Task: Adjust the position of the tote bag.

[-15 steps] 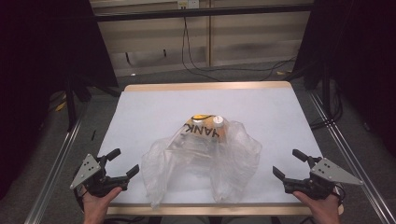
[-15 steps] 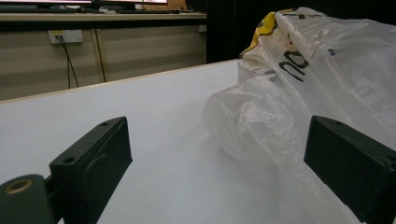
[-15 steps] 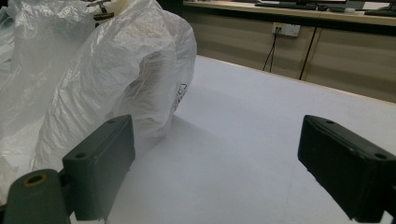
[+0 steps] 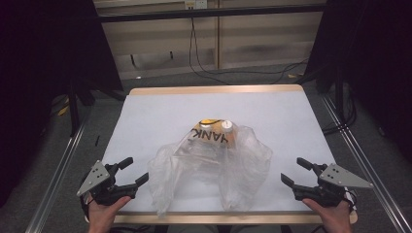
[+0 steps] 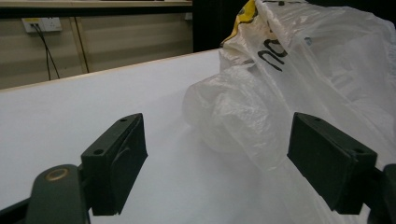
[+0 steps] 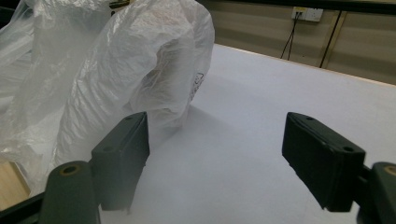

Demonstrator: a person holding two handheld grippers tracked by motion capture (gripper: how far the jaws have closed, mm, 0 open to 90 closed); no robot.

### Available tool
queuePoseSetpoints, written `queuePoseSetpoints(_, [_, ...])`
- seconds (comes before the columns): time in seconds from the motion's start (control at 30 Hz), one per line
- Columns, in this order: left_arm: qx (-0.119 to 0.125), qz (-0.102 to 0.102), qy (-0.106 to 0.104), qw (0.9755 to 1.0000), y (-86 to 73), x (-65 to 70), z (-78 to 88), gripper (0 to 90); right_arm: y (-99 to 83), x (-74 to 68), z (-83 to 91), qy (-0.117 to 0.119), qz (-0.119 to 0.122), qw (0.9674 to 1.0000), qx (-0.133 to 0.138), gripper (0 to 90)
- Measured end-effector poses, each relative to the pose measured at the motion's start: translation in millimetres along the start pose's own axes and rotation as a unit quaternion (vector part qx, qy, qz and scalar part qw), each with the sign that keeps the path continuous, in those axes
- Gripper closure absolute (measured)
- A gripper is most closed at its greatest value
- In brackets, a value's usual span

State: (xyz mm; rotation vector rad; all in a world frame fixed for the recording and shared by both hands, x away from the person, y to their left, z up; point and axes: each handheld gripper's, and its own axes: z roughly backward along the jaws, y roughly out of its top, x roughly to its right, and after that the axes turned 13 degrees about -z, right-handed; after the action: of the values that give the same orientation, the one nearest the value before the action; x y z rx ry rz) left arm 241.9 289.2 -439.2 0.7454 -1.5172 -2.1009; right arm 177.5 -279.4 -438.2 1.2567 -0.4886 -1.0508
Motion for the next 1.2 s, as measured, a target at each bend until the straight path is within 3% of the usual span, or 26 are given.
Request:
queuePoseSetpoints(0.2, [-0.005, -0.003, -0.02, 0.9998, 6.4, 7.4, 2.5, 29.1, 2.7, -5.2, 2.2, 0.019, 0.009, 0.9997, -0.008, 32.0])
queuePoseSetpoints(0.27, [-0.006, -0.009, -0.031, 0.9994, 9.6, 11.1, 2.9, 30.6, 3.4, -8.8, 2.0, 0.031, 0.012, 0.9994, -0.014, 36.3])
queuePoseSetpoints(0.3, [-0.006, -0.012, -0.037, 0.9992, 11.5, 13.6, 3.1, 32.8, 4.0, -12.8, 1.4, 0.048, 0.011, 0.9986, -0.022, 41.6])
queuePoseSetpoints(0.43, [-0.004, -0.015, -0.051, 0.9986, 16.8, 21.3, 6.1, 36.4, 5.3, -20.1, 0.2, 0.066, 0.011, 0.9972, -0.032, 48.6])
queuePoseSetpoints(0.67, [-0.02, -0.033, -0.095, 0.9947, 17.8, 38.7, 11.7, 48.7, 5.3, -40.8, -4.6, 0.109, 0.018, 0.9923, -0.056, 64.9])
queuePoseSetpoints(0.73, [-0.02, -0.023, -0.111, 0.9933, 16.3, 44.6, 12.6, 50.6, 4.3, -47.2, -8.0, 0.123, 0.021, 0.99, -0.065, 67.8])
queuePoseSetpoints(0.8, [-0.03, -0.027, -0.127, 0.9911, 14.0, 48.4, 13.3, 51.1, 3.5, -53.5, -11.6, 0.135, 0.019, 0.9879, -0.074, 70.2])
queuePoseSetpoints(0.83, [-0.036, -0.033, -0.139, 0.9891, 12.7, 51.3, 12.6, 53.1, 2.8, -60.5, -15.7, 0.149, 0.023, 0.9851, -0.083, 72.9])
queuePoseSetpoints(0.87, [-0.036, -0.033, -0.139, 0.9891, 12.7, 51.3, 12.6, 55.1, 2.8, -60.5, -15.7, 0.149, 0.023, 0.9851, -0.083, 72.9])
queuePoseSetpoints(0.9, [-0.036, -0.039, -0.149, 0.9874, 12.3, 50.3, 11.4, 55.1, 2.4, -63.7, -17.9, 0.156, 0.025, 0.9836, -0.088, 74.3])
queuePoseSetpoints(0.97, [-0.041, -0.033, -0.163, 0.9853, 11.8, 50.9, 8.6, 58.8, 1.1, -70.4, -23.4, 0.168, 0.03, 0.9803, -0.1, 76.9])
queuePoseSetpoints(1.0, [-0.043, -0.036, -0.166, 0.9845, 10.8, 51.2, 6.9, 62.0, -1.4, -76.7, -30.5, 0.179, 0.035, 0.9767, -0.113, 77.7])
queuePoseSetpoints(1.03, [-0.044, -0.031, -0.171, 0.9837, 10.1, 52.7, 4.9, 62.0, -1.4, -76.7, -30.5, 0.179, 0.035, 0.9767, -0.113, 77.7])
queuePoseSetpoints(1.07, [-0.049, -0.034, -0.175, 0.9828, 9.7, 53.0, 3.4, 63.7, -3.0, -79.7, -34.1, 0.183, 0.036, 0.9747, -0.123, 78.8])
queuePoseSetpoints(1.1, [-0.052, -0.035, -0.179, 0.9819, 9.5, 52.9, 1.8, 64.2, -6.8, -84.9, -42.0, 0.191, 0.042, 0.9707, -0.14, 78.7])
queuePoseSetpoints(1.13, [-0.053, -0.035, -0.183, 0.981, 9.7, 52.8, -0.8, 64.2, -6.8, -84.9, -42.0, 0.191, 0.042, 0.9707, -0.14, 78.7])
queuePoseSetpoints(1.17, [-0.055, -0.035, -0.184, 0.9807, 9.9, 53.1, -1.5, 61.5, -9.8, -89.1, -48.3, 0.193, 0.052, 0.9675, -0.155, 78.1])
queuePoseSetpoints(1.2, [-0.057, -0.038, -0.193, 0.9788, 9.9, 53.7, -3.9, 60.2, -10.9, -90.2, -51.0, 0.192, 0.057, 0.9663, -0.161, 77.8])
